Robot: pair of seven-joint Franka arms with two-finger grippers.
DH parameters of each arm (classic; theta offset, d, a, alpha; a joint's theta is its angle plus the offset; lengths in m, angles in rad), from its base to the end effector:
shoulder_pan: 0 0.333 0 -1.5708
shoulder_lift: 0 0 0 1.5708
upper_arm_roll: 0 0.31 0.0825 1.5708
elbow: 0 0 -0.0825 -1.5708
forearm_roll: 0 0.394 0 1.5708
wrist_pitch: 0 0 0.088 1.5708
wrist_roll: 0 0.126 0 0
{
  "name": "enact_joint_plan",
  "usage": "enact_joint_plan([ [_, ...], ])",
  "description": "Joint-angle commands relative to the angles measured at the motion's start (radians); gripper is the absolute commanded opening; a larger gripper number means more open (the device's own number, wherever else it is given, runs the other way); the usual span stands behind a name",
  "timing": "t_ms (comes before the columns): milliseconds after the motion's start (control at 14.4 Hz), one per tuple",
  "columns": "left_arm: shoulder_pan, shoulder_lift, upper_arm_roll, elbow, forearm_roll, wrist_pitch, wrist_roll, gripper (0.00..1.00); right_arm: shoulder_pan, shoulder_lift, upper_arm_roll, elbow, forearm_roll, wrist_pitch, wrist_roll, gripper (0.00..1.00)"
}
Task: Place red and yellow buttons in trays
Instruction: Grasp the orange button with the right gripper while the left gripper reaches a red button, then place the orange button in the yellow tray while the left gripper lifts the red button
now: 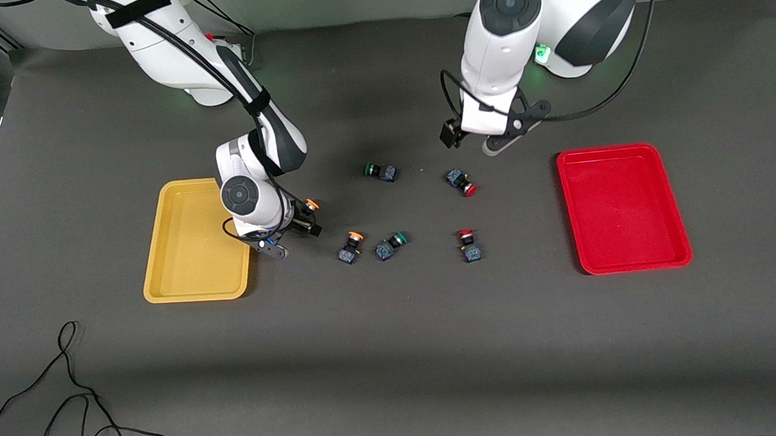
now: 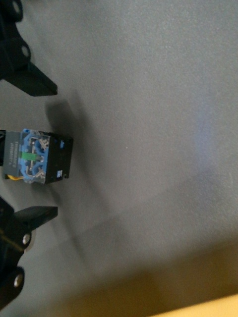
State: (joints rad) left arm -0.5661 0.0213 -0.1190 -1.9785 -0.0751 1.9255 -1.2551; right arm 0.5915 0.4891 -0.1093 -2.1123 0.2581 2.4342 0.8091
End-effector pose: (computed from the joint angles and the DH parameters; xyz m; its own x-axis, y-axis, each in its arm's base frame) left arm 0.4298 -0.3594 0.4204 0.8214 0.5631 -0.0905 0.5610 -0.8264 -0.0494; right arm 0.4946 0.2598 0.1352 0.8475 -0.5012 -0.1745 -0.4982 -0.8647 0.0641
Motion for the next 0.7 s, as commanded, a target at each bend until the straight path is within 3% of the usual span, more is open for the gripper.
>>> enact_joint_plan([
  [0, -0.017, -0.026, 0.015, -0.216, 0.0, 0.244, -0.044, 1.0, 0.022, -0.004, -0.009, -0.003, 0.024, 0.014, 0.015, 0.95],
  [139, -0.047, 0.018, 0.012, -0.295, 0.006, 0.396, -0.07, 1.0, 0.022, -0.004, -0.009, -0.003, 0.024, 0.014, 0.015, 0.94],
  [278, -0.052, 0.099, 0.01, -0.3, 0.053, 0.46, -0.096, 1.0, 0.024, -0.007, -0.009, -0.012, 0.024, 0.014, 0.015, 0.86],
  [348, -0.055, 0.132, 0.01, -0.3, 0.073, 0.501, -0.116, 1.0, 0.025, -0.011, -0.009, -0.015, 0.024, 0.014, 0.015, 0.79],
  [626, -0.07, 0.261, 0.012, -0.3, 0.086, 0.622, -0.127, 1.0, 0.022, -0.029, -0.012, -0.015, 0.024, -0.01, 0.001, 0.28],
])
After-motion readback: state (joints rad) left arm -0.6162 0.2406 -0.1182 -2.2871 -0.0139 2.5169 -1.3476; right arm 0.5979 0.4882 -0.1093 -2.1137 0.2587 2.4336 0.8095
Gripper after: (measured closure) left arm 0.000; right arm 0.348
